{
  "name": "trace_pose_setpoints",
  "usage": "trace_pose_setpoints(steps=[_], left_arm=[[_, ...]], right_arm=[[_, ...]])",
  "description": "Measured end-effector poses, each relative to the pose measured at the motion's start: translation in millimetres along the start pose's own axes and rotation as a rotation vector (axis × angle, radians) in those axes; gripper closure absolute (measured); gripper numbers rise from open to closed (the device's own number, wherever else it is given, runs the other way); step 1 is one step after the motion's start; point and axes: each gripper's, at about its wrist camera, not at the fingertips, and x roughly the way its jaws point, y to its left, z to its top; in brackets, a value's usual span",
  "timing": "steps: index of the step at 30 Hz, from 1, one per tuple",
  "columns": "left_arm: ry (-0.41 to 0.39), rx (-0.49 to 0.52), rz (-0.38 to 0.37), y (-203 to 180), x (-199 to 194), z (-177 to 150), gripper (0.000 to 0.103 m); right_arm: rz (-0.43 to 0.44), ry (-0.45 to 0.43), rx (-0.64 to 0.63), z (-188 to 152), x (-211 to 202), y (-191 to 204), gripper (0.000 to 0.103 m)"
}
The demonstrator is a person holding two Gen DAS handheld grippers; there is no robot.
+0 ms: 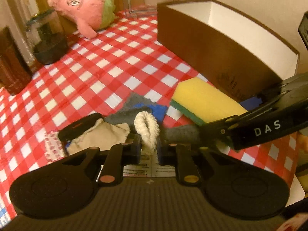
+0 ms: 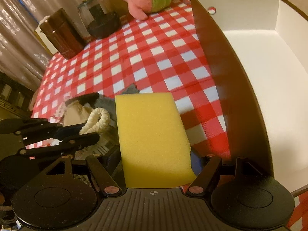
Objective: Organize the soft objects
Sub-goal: 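Carry the sponge and scrunchie in both grippers over the brown box, then open the left gripper to drop the scrunchie while the right gripper releases the sponge into the box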
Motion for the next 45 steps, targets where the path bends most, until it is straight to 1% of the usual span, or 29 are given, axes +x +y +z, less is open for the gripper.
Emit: trace_pose_setpoints(steps=[3,9,13,18,21,25,28,32,39,45], left_arm=[[-0.034,-0.026,0.019,3,-18,4,0.088],[-0.096,-0.021,0.051,2,-50,18,0.088],[-0.137,-0.019,0.042,-6,-66,31,0.088],[-0.174,-0.009,0.000,-26,-72,49,0.088],[-0.190,0.012,-0.035,-44,-68,62,0.088],[-0.199,0.032,-0.101,-72,-57,81,0.088],[-0.195,0.050,-0.144,-91,-46,95,0.088],[-0.188,0.077,-0.180,-115,-30,112,0.088],[-0.147,0.093,-0.210,-142,1,138,0.088],[-0.100,0.100,-0.204,-153,29,152,0.087]], right_arm=[[0.013,-0.025,-0.013,2,-10,6,0.030],[0.050,-0.095,-0.052,7,-39,21,0.030],[0.042,-0.153,-0.066,11,-64,24,0.030],[-0.003,-0.218,-0.031,13,-94,6,0.030],[-0.049,-0.253,0.001,14,-111,-12,0.030],[-0.127,-0.291,0.050,13,-131,-44,0.030],[-0.176,-0.309,0.072,16,-139,-66,0.030],[-0.223,-0.320,0.082,19,-146,-94,0.030],[-0.272,-0.308,0.092,24,-143,-133,0.030],[-0.296,-0.290,0.085,31,-135,-153,0.030]])
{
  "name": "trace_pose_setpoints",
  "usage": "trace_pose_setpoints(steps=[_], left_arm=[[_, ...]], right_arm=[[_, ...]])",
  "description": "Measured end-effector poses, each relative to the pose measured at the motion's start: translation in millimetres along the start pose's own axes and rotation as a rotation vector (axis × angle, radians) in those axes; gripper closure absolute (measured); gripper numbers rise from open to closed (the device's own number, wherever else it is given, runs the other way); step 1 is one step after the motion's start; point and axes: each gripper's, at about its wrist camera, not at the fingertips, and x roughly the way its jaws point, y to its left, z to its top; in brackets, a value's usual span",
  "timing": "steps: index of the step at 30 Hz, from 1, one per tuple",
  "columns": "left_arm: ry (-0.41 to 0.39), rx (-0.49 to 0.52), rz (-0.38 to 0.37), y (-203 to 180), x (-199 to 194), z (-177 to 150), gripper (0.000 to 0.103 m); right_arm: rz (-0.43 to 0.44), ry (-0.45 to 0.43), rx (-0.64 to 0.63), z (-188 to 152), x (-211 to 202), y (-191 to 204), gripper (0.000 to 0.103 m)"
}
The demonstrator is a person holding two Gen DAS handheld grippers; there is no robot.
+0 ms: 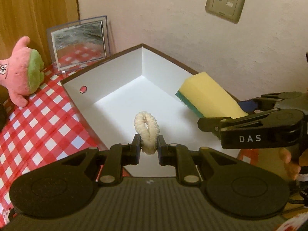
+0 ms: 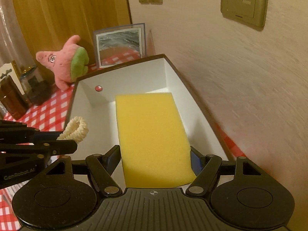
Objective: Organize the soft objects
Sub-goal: 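Open the left gripper to drop the scrunchie while the right gripper releases the sponge into the box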
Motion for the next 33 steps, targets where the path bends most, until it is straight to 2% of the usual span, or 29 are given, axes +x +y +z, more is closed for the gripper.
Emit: trace_pose_setpoints(steps=[5,13,24,33], left_arm=[[0.025,-0.012,0.001,4,16,6,0.083],[0.036,-0.035,0.014,8,25,13,0.060],[0.034,-0.060,0.033,16,18,13,0.058],[0.023,-0.083,0.039,20,3,7,0.056]], right_arm=[[0.000,0.010,-0.001,3,10,-7,0.030],[0.003,0.022,-0.003,6,19,-11,0.030],[0.013,0.014,-0.003,5,19,-9,0.029],[0.025,-0.020,0.028,5,12,-8,0.022]])
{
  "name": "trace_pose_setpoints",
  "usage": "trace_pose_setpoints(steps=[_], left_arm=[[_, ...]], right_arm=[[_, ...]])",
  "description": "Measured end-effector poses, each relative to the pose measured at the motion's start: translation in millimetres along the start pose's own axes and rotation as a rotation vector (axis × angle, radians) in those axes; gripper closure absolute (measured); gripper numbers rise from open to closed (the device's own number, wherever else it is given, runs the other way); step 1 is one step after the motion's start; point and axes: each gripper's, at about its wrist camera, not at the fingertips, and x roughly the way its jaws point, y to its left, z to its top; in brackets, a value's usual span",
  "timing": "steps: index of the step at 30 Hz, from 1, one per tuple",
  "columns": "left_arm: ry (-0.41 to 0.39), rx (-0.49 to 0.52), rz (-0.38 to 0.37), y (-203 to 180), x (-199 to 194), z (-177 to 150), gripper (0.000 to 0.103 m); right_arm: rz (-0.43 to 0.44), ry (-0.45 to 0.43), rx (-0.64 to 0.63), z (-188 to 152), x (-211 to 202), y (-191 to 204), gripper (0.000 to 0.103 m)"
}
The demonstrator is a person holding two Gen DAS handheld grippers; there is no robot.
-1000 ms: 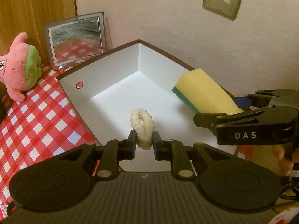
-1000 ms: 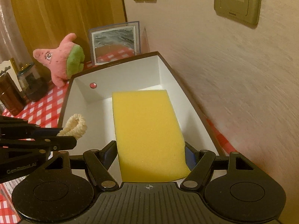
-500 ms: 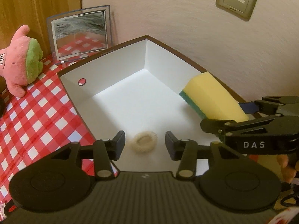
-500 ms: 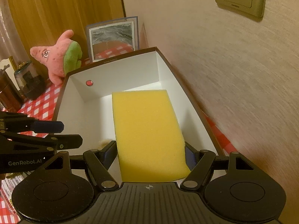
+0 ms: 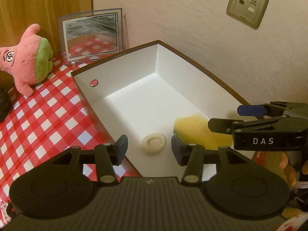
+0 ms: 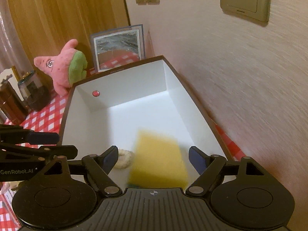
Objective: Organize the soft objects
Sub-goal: 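Open the left gripper to drop the scrunchie while the right gripper releases the sponge into the box, then move both open grippers back over the remaining pile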
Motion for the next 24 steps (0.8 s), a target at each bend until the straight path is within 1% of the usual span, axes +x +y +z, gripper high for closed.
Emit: trace_pose_setpoints(steps=[11,16,19,24], left_arm=[[-0.025,-0.050,0.020,20,-36,-19,0.056],[-0.044,-0.080,0.056,34,-61,-35,0.053],[-0.051,-0.102,0.077,43,-78,-48,0.050],[-0.057,-0.142,0.120,59,-105,-71,0.050]], right_arm=[[0.017,0.010,0.028,-11,-18,11,0.021],[0.026,0.004,0.007,-19,-33,24,0.021],[0.051,-0.004,-0.004,-25,-44,34,0.021],[0.103,-0.005,-0.017,-32,-57,53,0.021]])
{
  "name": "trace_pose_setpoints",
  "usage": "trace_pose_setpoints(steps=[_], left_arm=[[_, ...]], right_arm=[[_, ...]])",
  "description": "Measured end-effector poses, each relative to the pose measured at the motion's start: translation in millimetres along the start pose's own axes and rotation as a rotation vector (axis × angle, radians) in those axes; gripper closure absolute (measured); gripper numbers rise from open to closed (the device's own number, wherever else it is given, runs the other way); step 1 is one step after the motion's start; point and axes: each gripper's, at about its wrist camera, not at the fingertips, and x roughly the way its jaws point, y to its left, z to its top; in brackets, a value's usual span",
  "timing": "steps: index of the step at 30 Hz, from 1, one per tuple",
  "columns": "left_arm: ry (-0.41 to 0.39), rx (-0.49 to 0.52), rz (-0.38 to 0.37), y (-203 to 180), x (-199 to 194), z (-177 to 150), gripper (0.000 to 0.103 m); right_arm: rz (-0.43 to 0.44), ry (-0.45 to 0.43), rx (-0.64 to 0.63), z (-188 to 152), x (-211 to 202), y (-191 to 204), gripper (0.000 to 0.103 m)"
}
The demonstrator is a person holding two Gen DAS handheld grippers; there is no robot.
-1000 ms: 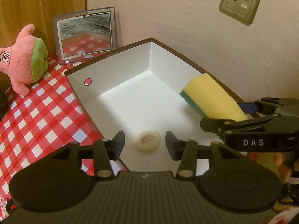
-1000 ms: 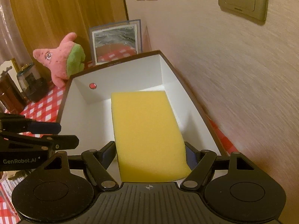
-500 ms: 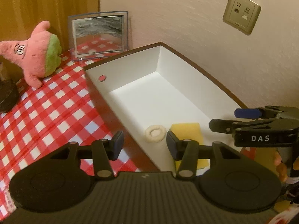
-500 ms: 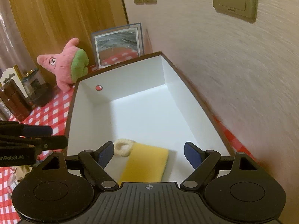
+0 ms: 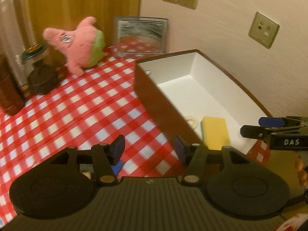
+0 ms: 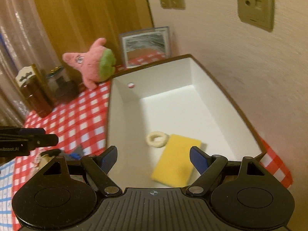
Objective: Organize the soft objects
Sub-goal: 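Move both open grippers back over the remaining pile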
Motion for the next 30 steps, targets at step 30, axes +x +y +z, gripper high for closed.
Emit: trace_pose_setpoints(steps=[30], left_arm=[[0.052,-0.226,0.279,106,-103,-116,0.038]], right_arm=[[0.293,0.220,-0.214,-53,42,152,0.021]])
